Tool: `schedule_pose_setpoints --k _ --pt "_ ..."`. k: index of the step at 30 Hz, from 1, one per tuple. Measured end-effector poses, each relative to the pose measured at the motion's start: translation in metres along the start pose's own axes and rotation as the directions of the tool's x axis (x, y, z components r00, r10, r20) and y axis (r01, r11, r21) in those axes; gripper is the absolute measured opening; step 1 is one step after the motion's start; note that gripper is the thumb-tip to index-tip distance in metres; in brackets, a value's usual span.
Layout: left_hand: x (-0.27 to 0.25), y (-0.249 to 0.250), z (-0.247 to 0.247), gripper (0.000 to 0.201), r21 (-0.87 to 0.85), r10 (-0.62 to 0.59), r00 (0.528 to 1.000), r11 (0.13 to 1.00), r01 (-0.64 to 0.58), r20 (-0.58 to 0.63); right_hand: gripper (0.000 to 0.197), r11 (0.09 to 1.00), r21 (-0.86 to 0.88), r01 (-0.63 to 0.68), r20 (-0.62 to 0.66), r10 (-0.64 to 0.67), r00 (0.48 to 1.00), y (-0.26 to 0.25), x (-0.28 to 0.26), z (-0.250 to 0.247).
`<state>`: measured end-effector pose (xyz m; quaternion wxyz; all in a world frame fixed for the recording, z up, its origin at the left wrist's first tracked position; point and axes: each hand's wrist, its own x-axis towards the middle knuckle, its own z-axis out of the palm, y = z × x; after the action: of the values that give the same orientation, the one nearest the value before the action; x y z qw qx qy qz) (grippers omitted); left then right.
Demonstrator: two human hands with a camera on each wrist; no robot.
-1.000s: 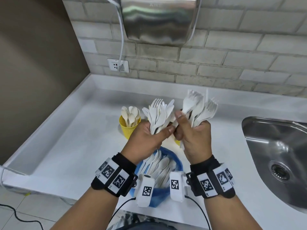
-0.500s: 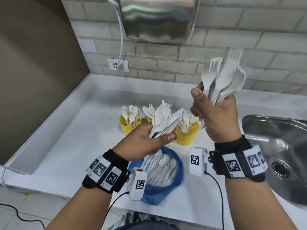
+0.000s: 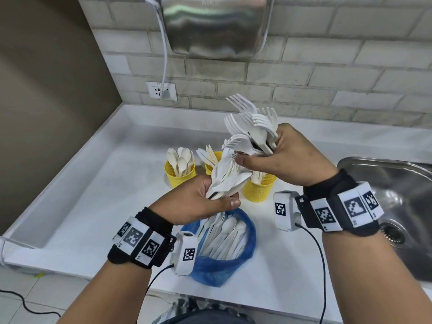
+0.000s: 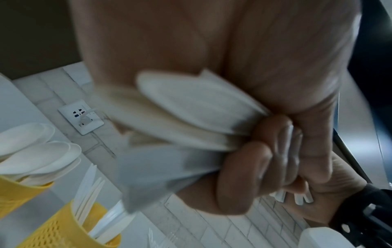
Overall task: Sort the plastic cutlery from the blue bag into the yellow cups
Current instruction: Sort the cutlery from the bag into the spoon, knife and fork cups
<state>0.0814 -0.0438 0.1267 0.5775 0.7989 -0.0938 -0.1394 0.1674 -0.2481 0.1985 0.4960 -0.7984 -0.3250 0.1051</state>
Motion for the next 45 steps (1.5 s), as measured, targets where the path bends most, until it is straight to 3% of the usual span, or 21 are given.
schedule_pose_setpoints --k 2,5,9,14,15,18,20,23,25,28,34,37,39,45 --pt "0.0 0.001 0.0 0.014 0.024 0.01 1.0 1.0 -0.01 0.013 0.016 1.0 0.026 0.004 -0.033 -0.004 0.999 0.003 0.0 -0.001" --pt "0.0 0.004 0.0 0.009 0.076 0.025 0.999 0.997 -0.029 0.043 0.04 0.993 -0.097 -0.06 -0.014 0.059 0.998 0.008 0.003 -0.003" --pt "0.002 0.005 0.0 0.006 0.12 0.037 0.997 0.992 -0.045 0.07 0.04 0.984 -0.161 -0.078 0.063 0.089 0.994 0.005 0.002 -0.006" --pt "0.004 0.005 0.004 0.003 0.103 0.074 0.997 0.992 -0.074 0.004 0.059 0.99 -0.124 -0.063 -0.068 0.055 0.996 0.017 0.006 -0.007" --pt "0.004 0.004 0.003 0.003 0.107 0.076 0.997 0.992 -0.073 -0.019 0.055 0.996 -0.087 -0.036 -0.115 0.025 0.993 0.019 0.006 -0.007" --pt "0.004 0.001 0.002 0.008 0.128 0.075 0.995 0.99 -0.066 -0.064 0.016 0.989 0.135 0.052 -0.257 -0.016 0.966 0.027 0.008 -0.009" --pt "0.005 0.003 0.003 0.008 0.136 0.089 0.994 0.988 -0.08 -0.066 0.022 0.977 0.202 0.069 -0.23 -0.021 0.973 0.031 0.006 -0.008" --pt "0.007 0.005 0.004 0.006 0.148 0.101 0.993 0.985 -0.091 -0.067 0.022 0.98 0.196 0.04 -0.08 -0.025 0.997 0.033 0.005 -0.001" --pt "0.008 0.004 0.004 0.004 0.143 0.099 0.992 0.986 -0.088 -0.074 0.029 0.957 0.286 0.054 -0.121 -0.02 0.992 0.036 0.006 -0.001" --pt "0.008 0.003 0.005 0.003 0.147 0.084 0.992 0.987 -0.071 -0.089 0.021 0.866 0.491 0.099 -0.243 0.027 0.97 0.042 0.006 0.0" --pt "0.01 0.006 0.009 0.011 0.182 0.063 0.996 0.982 -0.051 -0.06 0.009 0.851 0.524 0.021 -0.134 0.058 0.989 0.045 0.005 0.005" --pt "0.009 0.007 0.009 0.006 0.175 0.055 0.996 0.984 -0.041 -0.076 0.013 0.781 0.62 0.073 -0.191 0.06 0.98 0.046 0.006 0.004" --pt "0.008 0.007 0.009 0.006 0.188 0.052 0.995 0.982 -0.035 -0.087 0.021 0.705 0.703 0.093 -0.262 0.136 0.955 0.046 0.008 0.003" --pt "0.005 0.007 0.009 0.013 0.225 0.058 0.992 0.974 -0.03 -0.116 0.012 0.423 0.861 0.282 -0.448 0.369 0.815 0.05 0.01 -0.005"
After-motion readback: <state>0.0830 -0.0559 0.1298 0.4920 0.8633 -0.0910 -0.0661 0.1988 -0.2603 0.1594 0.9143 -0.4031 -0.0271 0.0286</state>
